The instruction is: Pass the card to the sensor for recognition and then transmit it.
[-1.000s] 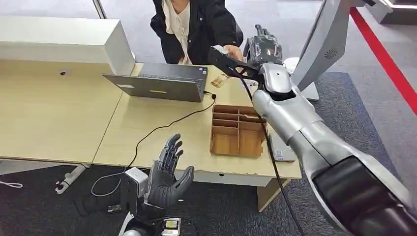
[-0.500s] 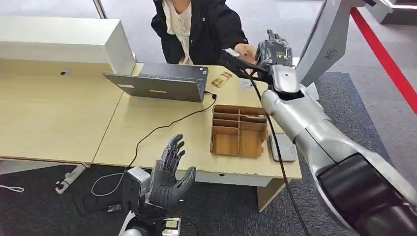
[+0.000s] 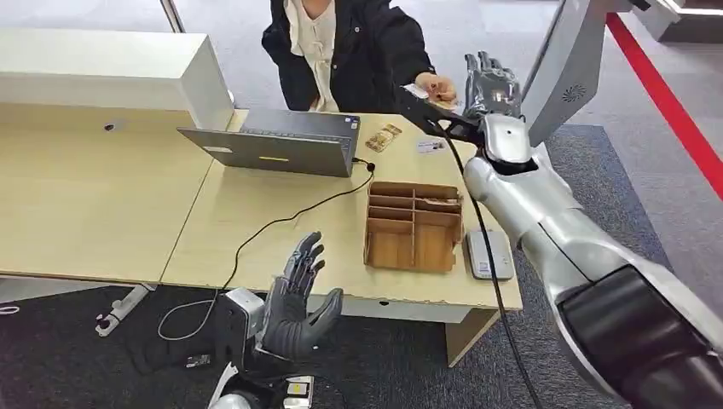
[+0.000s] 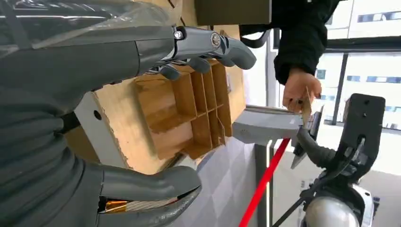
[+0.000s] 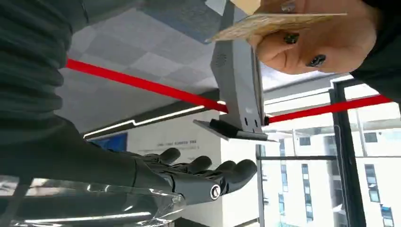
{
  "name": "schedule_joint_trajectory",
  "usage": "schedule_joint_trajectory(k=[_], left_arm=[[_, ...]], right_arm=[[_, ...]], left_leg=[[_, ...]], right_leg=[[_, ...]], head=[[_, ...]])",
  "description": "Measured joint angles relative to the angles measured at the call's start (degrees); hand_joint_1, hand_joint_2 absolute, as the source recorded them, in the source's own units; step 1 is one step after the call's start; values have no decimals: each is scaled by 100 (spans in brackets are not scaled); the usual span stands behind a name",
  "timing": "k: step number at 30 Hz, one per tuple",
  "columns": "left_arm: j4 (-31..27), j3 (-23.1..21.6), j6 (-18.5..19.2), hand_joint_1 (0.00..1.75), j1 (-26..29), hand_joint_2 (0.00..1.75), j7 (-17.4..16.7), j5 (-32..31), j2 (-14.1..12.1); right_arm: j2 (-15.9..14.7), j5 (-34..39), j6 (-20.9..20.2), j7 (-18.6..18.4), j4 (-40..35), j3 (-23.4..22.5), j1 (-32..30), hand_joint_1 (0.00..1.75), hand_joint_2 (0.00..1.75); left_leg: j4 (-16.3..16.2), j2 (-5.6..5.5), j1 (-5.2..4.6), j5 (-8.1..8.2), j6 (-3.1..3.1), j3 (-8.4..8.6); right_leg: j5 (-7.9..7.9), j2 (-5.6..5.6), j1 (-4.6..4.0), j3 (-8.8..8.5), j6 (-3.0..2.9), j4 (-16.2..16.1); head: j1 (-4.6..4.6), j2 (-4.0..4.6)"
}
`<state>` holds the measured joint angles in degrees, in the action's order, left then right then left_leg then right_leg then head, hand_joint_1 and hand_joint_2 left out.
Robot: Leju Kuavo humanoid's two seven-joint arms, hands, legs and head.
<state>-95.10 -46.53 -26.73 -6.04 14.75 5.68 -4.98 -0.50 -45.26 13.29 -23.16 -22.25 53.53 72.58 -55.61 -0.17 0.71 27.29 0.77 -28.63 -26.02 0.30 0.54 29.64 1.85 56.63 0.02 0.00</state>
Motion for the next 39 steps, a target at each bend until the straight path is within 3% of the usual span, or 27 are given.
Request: schedule_joint_trajectory(k=[5,8,13,25,31,39], left_arm=[[4,2,-94,0,1,175,28,-6,-2],[4,0,-188,0,6,175,31,-4,-2],[-2,2,-411,0,68,175,68,46,-11],[-26,2,-459,0,200,175,77,136,-59],[-52,2,-367,0,206,175,18,133,-63],[-57,2,-192,0,206,175,-123,94,-66]], right_arm=[[26,436,530,437,-4,-44,0,0,175],[44,798,900,903,-135,-127,-11,0,175],[35,1326,972,1288,-790,-173,-338,0,175],[-601,1394,605,768,-2915,-33,-2061,0,175],[-822,1339,517,725,-3357,-28,-2569,0,175],[-1047,555,251,382,-3458,-70,-2850,0,175]], left_leg=[[0,-1,0,0,0,-1],[1,0,0,0,0,-1],[1,0,1,0,0,1],[0,-1,-2,1,0,1],[0,-1,0,1,0,1],[0,-1,-1,0,0,0]], right_leg=[[0,0,0,-1,0,1],[0,0,0,-1,0,1],[-1,0,-1,-1,0,1],[-1,0,0,-1,0,-2],[-1,0,1,-1,0,-3],[0,0,1,-2,0,-2]], head=[[0,0],[0,0],[-2,0],[0,0],[-2,0],[0,0]])
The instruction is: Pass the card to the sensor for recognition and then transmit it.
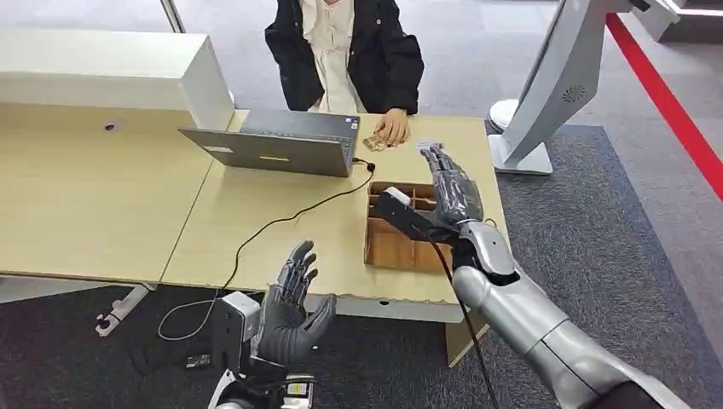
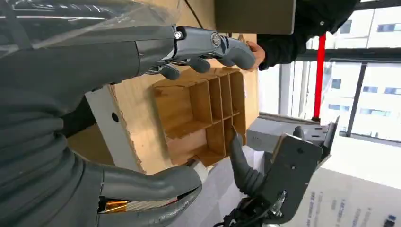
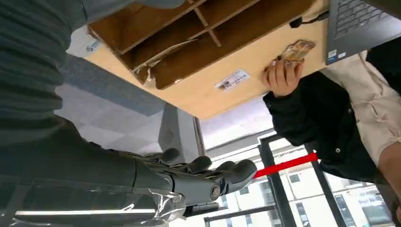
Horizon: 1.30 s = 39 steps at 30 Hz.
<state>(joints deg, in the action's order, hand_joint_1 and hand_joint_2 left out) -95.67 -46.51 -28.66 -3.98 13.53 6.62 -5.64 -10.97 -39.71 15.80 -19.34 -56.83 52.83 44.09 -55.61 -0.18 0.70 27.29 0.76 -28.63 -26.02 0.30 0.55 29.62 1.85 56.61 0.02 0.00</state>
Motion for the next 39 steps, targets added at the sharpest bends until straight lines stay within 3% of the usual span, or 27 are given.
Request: schedule_joint_trajectory(k=[9,24,39], left_arm=[[-11,0,-118,0,-4,175,-59,-31,0],[-44,0,-212,0,-17,175,-61,-26,0],[-44,-2,-179,0,-49,175,-70,-26,0]], right_arm=[[-17,-499,35,-35,403,-39,-23,0,175],[133,-494,241,19,1106,-142,-10,0,175],[133,-783,763,37,1633,-195,168,0,175]], left_leg=[[0,-1,1,0,0,-1],[0,-1,0,0,0,0],[0,-1,0,0,0,0]], right_leg=[[0,0,0,0,0,0],[0,0,0,-1,0,0],[1,0,0,-1,1,1]], head=[[-2,0],[0,0],[0,0]])
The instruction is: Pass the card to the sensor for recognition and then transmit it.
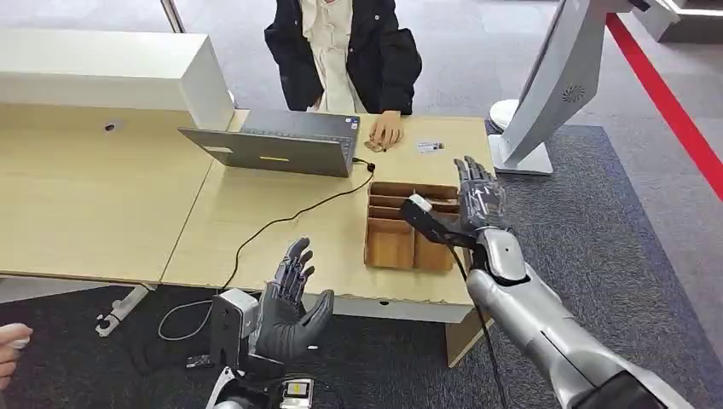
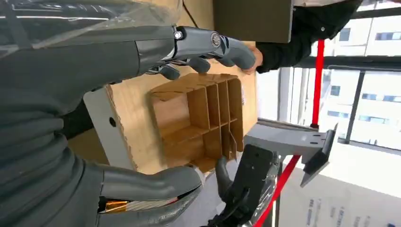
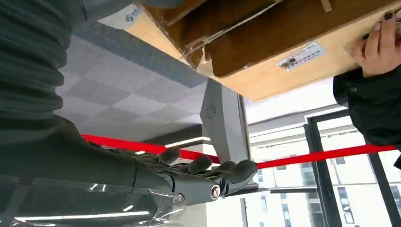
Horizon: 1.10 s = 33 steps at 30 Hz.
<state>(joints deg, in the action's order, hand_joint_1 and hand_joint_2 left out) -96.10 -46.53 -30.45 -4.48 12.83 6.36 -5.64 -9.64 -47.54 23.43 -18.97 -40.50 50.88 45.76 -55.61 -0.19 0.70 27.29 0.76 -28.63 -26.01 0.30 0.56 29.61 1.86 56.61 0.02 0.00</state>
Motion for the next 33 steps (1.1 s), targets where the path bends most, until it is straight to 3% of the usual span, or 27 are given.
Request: schedule_joint_trajectory(k=[12,33], left_arm=[[0,-2,2,0,-55,175,0,26,7],[2,-2,96,0,-69,175,-24,37,11]], right_arm=[[94,-79,-127,28,243,2,250,0,175],[525,11,-542,219,848,46,654,0,175]], left_leg=[[0,0,0,0,0,0],[0,0,0,0,0,0]], right_leg=[[0,0,0,0,0,0],[0,0,0,0,1,1]], head=[[0,0],[0,0]])
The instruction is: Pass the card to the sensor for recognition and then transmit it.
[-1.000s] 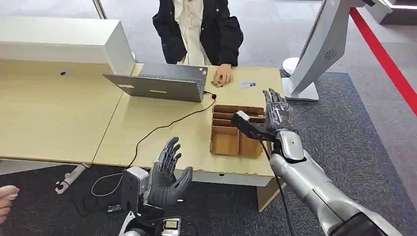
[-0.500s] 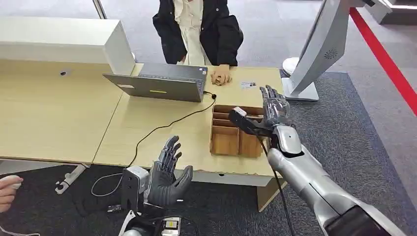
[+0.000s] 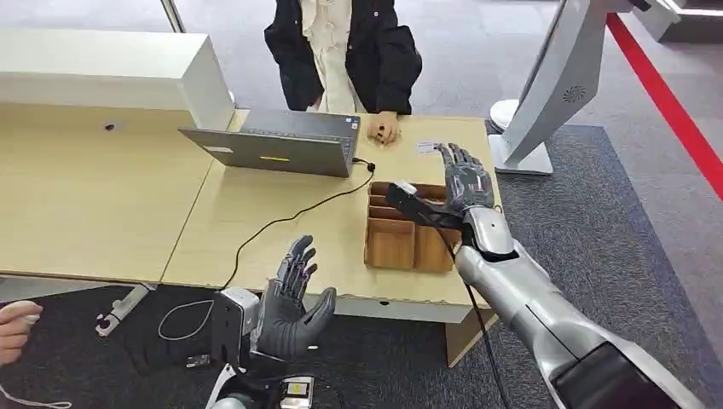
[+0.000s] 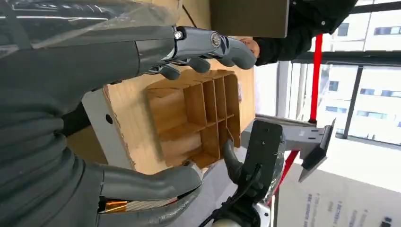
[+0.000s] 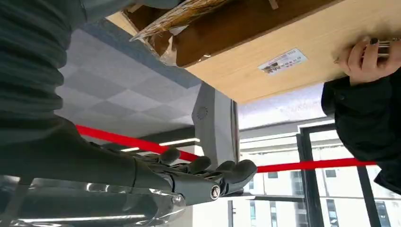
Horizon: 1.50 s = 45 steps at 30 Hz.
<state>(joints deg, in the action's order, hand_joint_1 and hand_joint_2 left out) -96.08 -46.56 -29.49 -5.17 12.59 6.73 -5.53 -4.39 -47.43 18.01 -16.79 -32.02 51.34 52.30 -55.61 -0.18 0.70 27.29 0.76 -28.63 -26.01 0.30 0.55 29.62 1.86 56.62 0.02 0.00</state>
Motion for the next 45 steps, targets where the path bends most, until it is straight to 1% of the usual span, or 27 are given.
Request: schedule_joint_trajectory(k=[24,25,26,27,40,45], left_arm=[[0,0,26,0,-14,175,-42,-18,0],[0,0,26,0,-14,175,-42,-22,0],[0,0,26,0,-14,175,-44,-22,0],[0,0,26,0,-14,175,-44,-22,0],[0,0,24,0,-17,175,-57,-33,0],[-2,0,-94,0,-17,175,-37,-50,0]], right_arm=[[46,42,-66,2,372,22,35,0,175],[46,42,-63,2,376,22,35,38,175],[46,42,-61,2,383,24,35,38,175],[46,48,-59,7,394,24,36,175,175],[44,109,-72,63,494,24,37,175,175],[46,157,-59,105,512,24,39,175,175]], left_leg=[[0,0,0,0,0,0],[0,0,0,0,0,0],[0,-1,0,0,0,0],[0,0,0,0,0,0],[0,0,0,0,0,1],[0,0,0,0,0,0]], right_leg=[[0,0,0,0,0,0],[0,0,0,0,0,0],[0,0,0,0,0,0],[1,0,0,-1,1,0],[1,0,0,0,1,0],[1,0,0,0,1,0]], head=[[-2,0],[0,0],[0,0],[0,0],[-2,0],[0,0]])
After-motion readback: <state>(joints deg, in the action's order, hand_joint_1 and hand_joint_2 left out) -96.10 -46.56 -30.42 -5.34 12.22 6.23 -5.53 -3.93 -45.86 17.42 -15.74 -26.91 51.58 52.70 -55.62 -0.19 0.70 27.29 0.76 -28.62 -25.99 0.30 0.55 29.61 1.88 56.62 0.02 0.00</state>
